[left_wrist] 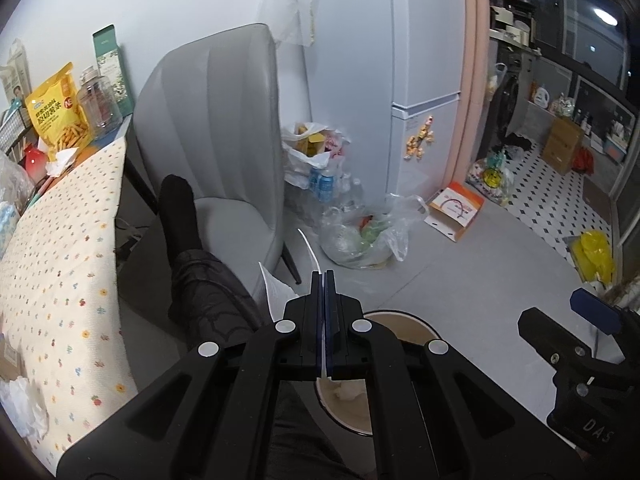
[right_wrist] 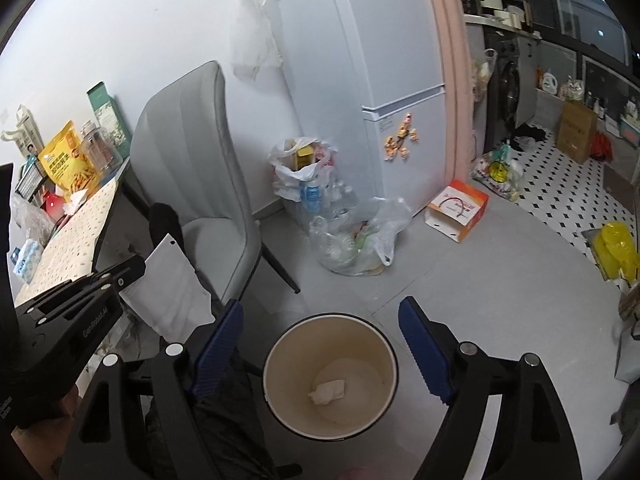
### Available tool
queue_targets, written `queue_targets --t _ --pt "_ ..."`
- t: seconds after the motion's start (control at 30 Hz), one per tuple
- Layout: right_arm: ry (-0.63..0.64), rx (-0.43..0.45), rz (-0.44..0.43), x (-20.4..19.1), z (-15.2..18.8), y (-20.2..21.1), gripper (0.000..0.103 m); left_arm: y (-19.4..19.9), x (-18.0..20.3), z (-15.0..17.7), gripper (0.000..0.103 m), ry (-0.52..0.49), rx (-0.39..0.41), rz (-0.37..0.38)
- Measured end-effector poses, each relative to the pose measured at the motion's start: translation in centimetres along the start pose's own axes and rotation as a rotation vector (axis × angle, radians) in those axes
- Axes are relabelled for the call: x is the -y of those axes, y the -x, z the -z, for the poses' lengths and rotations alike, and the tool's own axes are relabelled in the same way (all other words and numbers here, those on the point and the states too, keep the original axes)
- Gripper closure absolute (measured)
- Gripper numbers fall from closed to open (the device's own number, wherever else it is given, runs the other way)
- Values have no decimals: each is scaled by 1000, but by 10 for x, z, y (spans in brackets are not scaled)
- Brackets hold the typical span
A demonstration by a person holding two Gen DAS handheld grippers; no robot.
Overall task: Collect trash
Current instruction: 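Open both grippers over the beige bin to drop paper and tissues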
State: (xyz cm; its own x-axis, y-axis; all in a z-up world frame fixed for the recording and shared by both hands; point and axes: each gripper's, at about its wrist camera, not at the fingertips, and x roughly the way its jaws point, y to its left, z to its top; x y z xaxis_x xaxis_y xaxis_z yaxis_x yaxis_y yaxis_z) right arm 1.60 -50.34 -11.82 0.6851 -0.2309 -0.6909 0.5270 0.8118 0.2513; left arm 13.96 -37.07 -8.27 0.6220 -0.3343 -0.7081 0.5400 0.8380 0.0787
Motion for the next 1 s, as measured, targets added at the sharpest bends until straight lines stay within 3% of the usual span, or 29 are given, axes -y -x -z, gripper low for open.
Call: queue_targets --t 0.13,0.5,0.53,0.57,0.6,0.63,0.73,0.83,0.87,1.0 --pt "-19 20 42 14 1 11 17 3 13 0 101 -16 5 22" --pt "-50 36 174 50 7 27 15 -3 55 2 99 -80 -27 110" --pt "-54 34 184 53 7 27 14 -3 57 3 95 -86 -27 112" --pt "-55 37 193 54 6 28 14 -1 58 2 77 -87 -24 113" --pt "-54 42 202 56 6 29 14 0 58 2 42 -84 -20 112" --pt "-54 48 212 58 5 30 14 3 57 1 32 -78 -5 110" --pt "-64 64 226 64 2 32 14 10 55 -1 27 -82 18 82" --pt "-66 71 229 66 0 35 14 17 48 -5 16 -77 34 36" --pt "-62 75 230 63 0 35 14 20 46 -5 9 -71 43 24" --pt "-39 85 231 52 1 41 10 33 28 -6 6 -45 71 -23"
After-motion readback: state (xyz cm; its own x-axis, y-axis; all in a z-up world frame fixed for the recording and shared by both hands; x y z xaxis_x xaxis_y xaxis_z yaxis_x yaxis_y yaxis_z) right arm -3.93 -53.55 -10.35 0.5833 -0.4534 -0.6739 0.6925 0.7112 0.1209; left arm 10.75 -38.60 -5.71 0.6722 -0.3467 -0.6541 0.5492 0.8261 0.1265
